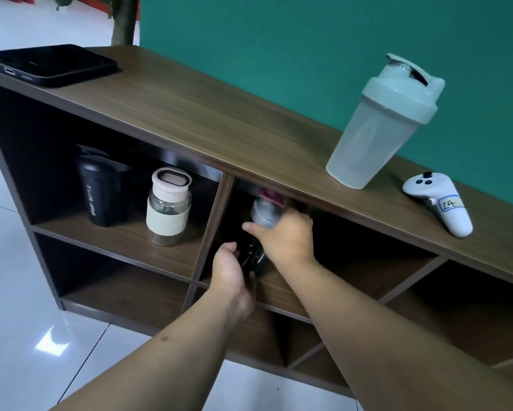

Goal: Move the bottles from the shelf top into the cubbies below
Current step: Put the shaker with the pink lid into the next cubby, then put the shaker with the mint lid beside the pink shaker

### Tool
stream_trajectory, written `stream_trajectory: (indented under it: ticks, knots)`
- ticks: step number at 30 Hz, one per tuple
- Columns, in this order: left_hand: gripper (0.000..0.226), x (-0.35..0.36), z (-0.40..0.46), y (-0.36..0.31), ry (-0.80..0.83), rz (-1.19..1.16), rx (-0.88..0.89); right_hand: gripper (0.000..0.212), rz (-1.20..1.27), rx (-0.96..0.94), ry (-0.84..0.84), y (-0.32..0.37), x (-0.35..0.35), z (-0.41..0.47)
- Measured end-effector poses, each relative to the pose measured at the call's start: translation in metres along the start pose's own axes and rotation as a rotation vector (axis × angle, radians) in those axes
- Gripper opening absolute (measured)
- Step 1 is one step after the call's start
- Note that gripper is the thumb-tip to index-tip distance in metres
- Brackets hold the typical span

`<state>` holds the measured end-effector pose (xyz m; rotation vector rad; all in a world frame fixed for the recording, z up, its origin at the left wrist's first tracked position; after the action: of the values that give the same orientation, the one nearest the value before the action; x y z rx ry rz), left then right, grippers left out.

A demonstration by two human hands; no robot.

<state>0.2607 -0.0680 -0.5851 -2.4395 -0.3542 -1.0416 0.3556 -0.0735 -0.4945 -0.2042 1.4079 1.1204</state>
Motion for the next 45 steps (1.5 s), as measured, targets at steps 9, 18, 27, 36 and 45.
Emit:
stream_trajectory:
  ticks: [9,18,27,36,45]
  knots:
    - [0.04,-0.001,0.001,-0.01,0.039,-0.032,-0.007,0.081,0.074,0.018,-0.005,0.0,0.004,-0.005]
    - [0.041,0.01,-0.042,0.012,0.012,0.077,-0.02,0.075,-0.022,0.043,0.074,0.003,-0.04,-0.039]
    - [0.052,0.111,-0.173,0.027,0.319,0.126,-0.121,0.021,-0.005,-0.142,-0.219,0.046,-0.226,-0.062]
    - [0.069,0.207,-0.177,-0.032,0.225,0.135,-0.031,0.098,-0.11,-0.114,-0.107,0.064,-0.262,0.045]
    - [0.073,0.206,-0.158,-0.031,0.216,0.264,-0.031,0.073,0.02,-0.075,-0.128,0.057,-0.236,0.051]
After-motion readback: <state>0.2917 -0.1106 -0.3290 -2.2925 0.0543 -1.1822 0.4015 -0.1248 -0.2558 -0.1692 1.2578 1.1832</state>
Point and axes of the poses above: each hand's wrist, its own z-axis towards the middle knuckle, its own x-axis out of the palm, y = z × x, the point moved 5 cm from there along z, towards the middle knuckle, and after that the axes turned 5 degrees about -x, right-handed, at the moved point
